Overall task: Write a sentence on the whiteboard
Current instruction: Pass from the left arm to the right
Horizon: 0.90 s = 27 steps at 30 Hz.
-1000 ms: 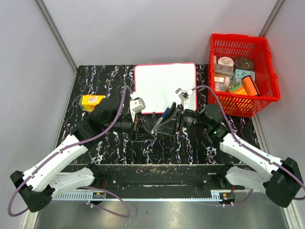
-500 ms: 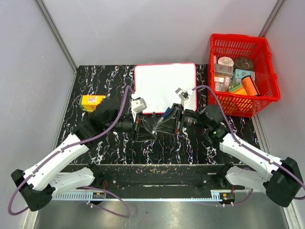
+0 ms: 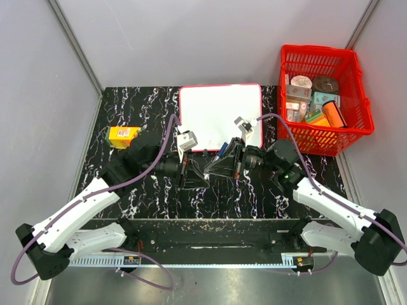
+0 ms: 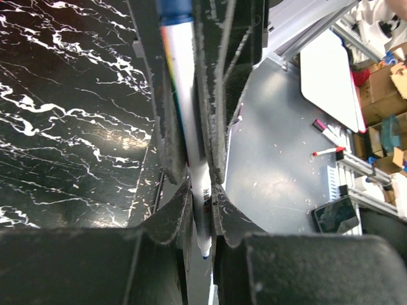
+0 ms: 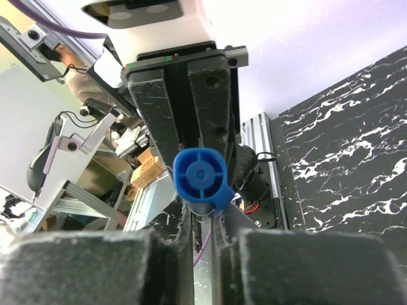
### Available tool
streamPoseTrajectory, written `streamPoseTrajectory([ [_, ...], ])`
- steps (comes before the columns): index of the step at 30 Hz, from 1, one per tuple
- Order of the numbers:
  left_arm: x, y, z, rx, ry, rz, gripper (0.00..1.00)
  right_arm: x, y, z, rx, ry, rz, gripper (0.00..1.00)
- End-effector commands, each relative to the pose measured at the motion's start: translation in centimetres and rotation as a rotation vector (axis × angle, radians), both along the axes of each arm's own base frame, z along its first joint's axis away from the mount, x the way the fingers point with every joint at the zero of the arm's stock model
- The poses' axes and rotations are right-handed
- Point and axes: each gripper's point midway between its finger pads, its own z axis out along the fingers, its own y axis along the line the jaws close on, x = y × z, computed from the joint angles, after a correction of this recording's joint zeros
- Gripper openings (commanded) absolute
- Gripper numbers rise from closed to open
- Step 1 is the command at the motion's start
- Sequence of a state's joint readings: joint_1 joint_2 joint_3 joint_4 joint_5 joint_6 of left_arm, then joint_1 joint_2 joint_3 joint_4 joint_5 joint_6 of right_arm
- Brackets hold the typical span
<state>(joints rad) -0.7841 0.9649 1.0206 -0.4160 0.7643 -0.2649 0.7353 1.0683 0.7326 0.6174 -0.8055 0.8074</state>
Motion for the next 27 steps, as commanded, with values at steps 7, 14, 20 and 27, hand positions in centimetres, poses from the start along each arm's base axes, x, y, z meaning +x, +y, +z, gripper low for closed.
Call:
streamPoseTrajectory([
  [7, 0.5, -0.2, 2.5, -0.066, -0.084, 0.027, 0.38, 0.0, -0.1, -0.2, -0.005, -0.013, -0.017, 0.0],
  [14, 1.8, 0.2, 1.3, -0.044, -0.052, 0.11, 0.86, 3.3, -1.4, -2.5, -0.121, -0.008, -0.267, 0.0],
  [20, 5.7, 1.2, -1.7, -0.04, 0.052, 0.247, 0.91, 7.4, -4.9, -5.2, -0.247, 0.05, -0.611, 0.0],
  [27, 14.2, 5.5, -5.8, -0.068, 0.156, 0.586, 0.97, 8.2, -8.1, -6.1, -0.277, 0.049, -0.771, 0.0],
])
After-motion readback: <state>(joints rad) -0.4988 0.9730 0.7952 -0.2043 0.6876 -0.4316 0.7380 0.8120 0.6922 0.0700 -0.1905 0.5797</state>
